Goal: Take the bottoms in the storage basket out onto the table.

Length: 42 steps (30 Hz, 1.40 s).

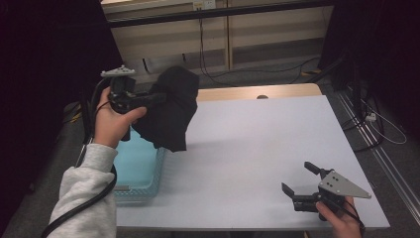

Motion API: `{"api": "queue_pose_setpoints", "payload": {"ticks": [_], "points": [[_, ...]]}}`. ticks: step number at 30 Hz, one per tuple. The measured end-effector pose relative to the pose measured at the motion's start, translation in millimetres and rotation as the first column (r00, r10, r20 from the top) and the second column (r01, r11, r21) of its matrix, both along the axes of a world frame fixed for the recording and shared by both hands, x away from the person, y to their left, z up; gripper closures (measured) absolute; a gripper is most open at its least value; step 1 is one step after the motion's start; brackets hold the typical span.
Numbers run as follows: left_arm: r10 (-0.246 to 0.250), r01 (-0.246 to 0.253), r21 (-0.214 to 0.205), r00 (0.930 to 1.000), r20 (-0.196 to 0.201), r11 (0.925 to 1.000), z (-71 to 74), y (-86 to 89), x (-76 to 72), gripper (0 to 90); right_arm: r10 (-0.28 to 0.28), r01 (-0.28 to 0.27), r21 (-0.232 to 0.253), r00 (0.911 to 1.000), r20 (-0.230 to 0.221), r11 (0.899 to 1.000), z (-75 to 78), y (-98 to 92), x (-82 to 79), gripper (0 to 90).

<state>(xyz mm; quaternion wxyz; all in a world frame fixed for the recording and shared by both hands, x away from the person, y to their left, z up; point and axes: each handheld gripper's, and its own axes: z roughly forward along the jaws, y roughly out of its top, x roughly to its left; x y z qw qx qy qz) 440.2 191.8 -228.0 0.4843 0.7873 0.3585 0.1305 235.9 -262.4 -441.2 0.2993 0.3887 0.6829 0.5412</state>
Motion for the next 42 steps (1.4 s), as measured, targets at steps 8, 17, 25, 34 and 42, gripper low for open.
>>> {"api": "queue_pose_setpoints", "payload": {"ticks": [8, 17, 25, 34, 42], "points": [[-0.058, 0.058, 0.004, 0.9983, -0.004, 0.9983, -21.5, -35.8, -5.5, 75.7, -0.001, 0.001, 0.001, 1.0000, 0.000, 1.000, -0.1, -1.3, -0.2, 0.8], [-0.093, 0.092, -0.019, 0.9956, -0.012, 0.9955, -36.9, -55.3, -12.3, 75.6, 0.004, -0.004, -0.001, 1.0000, 0.000, 1.000, -0.1, -0.2, 0.1, 0.8], [-0.124, 0.124, -0.007, 0.9917, -0.032, 0.9922, -63.7, -72.5, -17.4, 75.4, 0.006, -0.006, 0.000, 1.0000, -0.006, 1.000, -0.1, -0.3, -0.1, 1.0], [-0.181, 0.182, 0.006, 0.9811, -0.069, 0.9834, -98.6, -100.0, -22.0, 75.4, 0.008, -0.008, -0.003, 1.0000, -0.004, 1.000, 0.0, 0.0, -0.1, 1.0], [-0.195, 0.198, 0.026, 0.9772, -0.083, 0.9798, -128.3, -122.6, -25.7, 74.7, 0.002, -0.002, 0.003, 1.0000, -0.007, 1.000, -0.4, -1.2, -0.6, 1.0]]}}
